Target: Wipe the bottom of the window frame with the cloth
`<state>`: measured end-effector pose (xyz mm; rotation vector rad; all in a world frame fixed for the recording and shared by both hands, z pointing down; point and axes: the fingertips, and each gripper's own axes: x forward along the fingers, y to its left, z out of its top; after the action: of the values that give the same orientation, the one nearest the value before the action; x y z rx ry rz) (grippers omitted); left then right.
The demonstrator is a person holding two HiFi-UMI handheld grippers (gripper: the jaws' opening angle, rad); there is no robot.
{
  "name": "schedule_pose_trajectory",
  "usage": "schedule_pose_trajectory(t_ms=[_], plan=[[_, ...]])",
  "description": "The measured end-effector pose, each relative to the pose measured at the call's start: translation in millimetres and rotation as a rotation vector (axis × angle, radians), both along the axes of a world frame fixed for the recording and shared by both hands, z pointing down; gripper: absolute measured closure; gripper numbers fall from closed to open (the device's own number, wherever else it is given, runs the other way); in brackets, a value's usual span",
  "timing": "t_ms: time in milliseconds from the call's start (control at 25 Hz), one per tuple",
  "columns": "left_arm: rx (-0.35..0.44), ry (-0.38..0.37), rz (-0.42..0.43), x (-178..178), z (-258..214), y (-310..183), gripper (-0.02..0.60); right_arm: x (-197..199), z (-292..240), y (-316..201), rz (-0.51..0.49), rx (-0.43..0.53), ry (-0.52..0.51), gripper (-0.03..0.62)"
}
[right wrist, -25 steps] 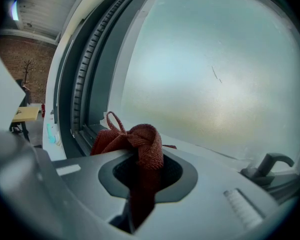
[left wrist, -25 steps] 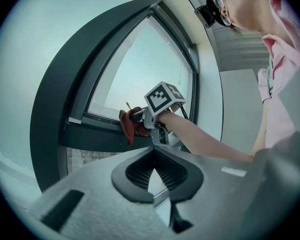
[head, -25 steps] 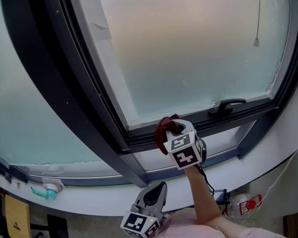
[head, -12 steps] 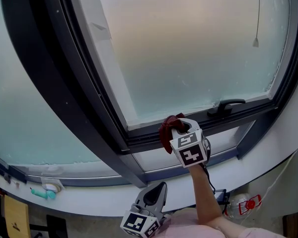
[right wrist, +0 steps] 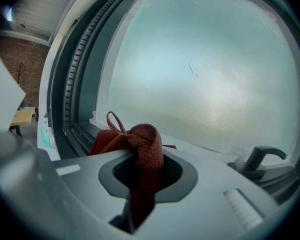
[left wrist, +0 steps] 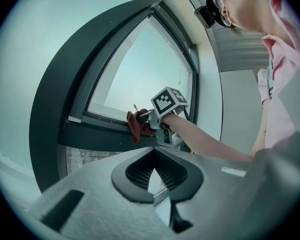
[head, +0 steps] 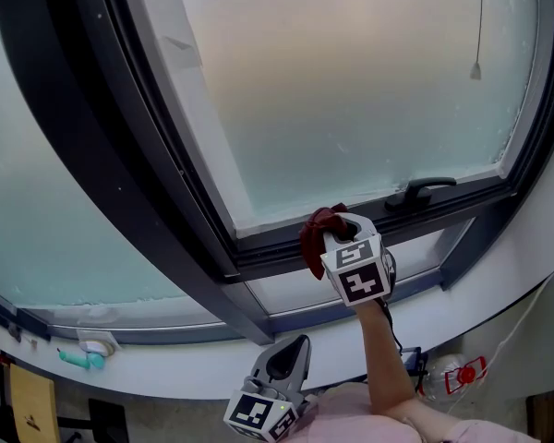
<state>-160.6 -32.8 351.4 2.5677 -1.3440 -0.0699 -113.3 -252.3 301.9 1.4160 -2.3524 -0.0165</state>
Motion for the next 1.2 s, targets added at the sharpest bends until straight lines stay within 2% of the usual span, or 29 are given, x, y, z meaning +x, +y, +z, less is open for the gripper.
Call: schedule_pose_trajectory(t_ms=[1200], plan=[[-0.013, 0.007, 0.011, 7.1, 4.0, -7.8, 0.584, 45.2, -0.5, -12.7, 0.075, -0.007, -0.064, 0.542]])
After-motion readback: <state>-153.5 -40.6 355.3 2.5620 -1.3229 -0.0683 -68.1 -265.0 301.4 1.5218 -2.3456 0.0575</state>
